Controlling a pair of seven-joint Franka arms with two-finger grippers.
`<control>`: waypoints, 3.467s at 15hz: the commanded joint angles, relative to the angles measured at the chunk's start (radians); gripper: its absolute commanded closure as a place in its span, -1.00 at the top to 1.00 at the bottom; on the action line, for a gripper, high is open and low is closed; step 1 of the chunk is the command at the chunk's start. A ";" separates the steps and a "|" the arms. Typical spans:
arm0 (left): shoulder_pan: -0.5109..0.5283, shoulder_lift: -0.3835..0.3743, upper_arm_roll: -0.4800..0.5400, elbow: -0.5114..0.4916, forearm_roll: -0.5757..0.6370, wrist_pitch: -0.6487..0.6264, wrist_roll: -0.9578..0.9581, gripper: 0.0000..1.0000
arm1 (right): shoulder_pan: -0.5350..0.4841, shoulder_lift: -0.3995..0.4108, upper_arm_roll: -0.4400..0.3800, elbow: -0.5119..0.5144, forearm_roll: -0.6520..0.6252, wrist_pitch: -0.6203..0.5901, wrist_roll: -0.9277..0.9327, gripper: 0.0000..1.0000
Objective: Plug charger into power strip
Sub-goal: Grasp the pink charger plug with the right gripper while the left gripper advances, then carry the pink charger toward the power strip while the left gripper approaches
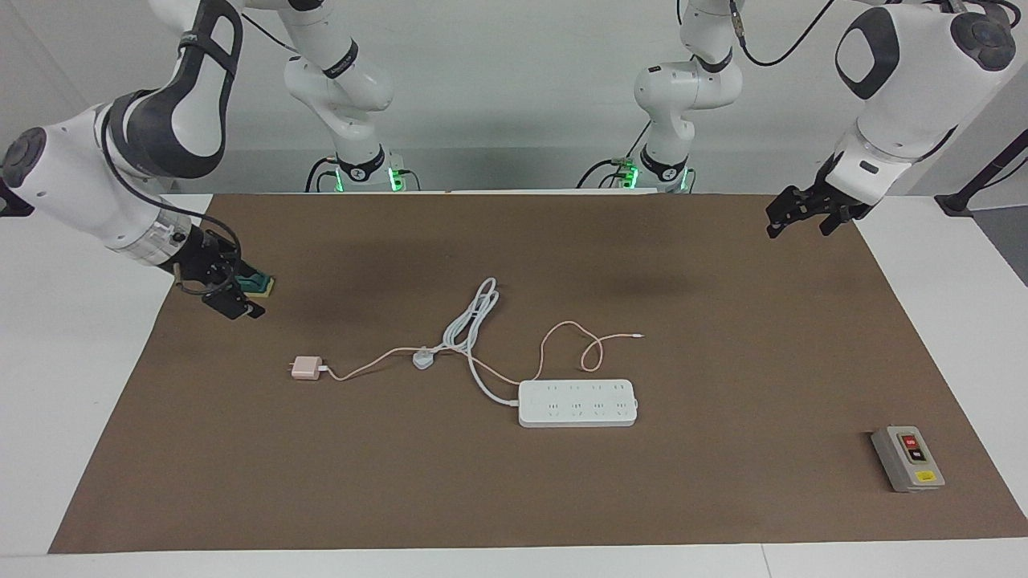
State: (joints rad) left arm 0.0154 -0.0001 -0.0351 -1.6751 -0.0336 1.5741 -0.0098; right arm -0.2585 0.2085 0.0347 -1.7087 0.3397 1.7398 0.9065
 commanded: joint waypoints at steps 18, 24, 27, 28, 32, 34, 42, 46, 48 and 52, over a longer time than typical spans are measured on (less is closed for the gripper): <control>-0.109 -0.006 -0.015 -0.244 -0.040 0.230 0.090 1.00 | -0.048 0.290 0.008 -0.071 0.364 0.224 -0.123 1.00; -0.103 -0.009 -0.015 -0.253 -0.058 0.242 0.096 1.00 | -0.042 0.310 0.008 -0.101 0.386 0.306 -0.169 1.00; -0.092 -0.009 -0.014 -0.247 -0.182 0.225 0.115 1.00 | -0.038 0.310 0.008 -0.104 0.390 0.313 -0.169 1.00; -0.089 -0.009 -0.014 -0.248 -0.195 0.222 0.131 1.00 | -0.033 0.312 0.008 -0.106 0.400 0.314 -0.169 0.93; -0.092 -0.006 -0.015 -0.253 -0.280 0.202 0.136 1.00 | -0.027 0.310 0.008 -0.121 0.406 0.346 -0.170 -0.32; -0.060 -0.008 -0.006 -0.244 -0.467 0.156 0.151 1.00 | -0.013 0.308 0.008 -0.126 0.404 0.353 -0.169 -1.00; 0.090 -0.012 -0.005 -0.255 -0.832 -0.037 0.235 1.00 | 0.054 0.246 0.004 -0.053 0.354 0.239 -0.046 -1.00; 0.113 0.026 -0.006 -0.282 -0.955 0.003 0.273 1.00 | 0.140 0.155 0.005 0.004 0.306 0.165 0.155 -1.00; 0.100 0.040 -0.006 -0.320 -1.020 0.090 0.387 1.00 | 0.209 0.109 0.005 0.017 0.306 0.165 0.253 -1.00; 0.043 0.087 -0.008 -0.377 -1.199 0.121 0.448 1.00 | 0.332 0.091 0.008 0.104 0.306 0.158 0.443 -1.00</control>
State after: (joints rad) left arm 0.1021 0.0778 -0.0480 -2.0031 -1.1342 1.6607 0.4020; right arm 0.0301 0.2932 0.0441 -1.6556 0.6669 1.9096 1.2651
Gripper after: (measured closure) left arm 0.000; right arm 0.489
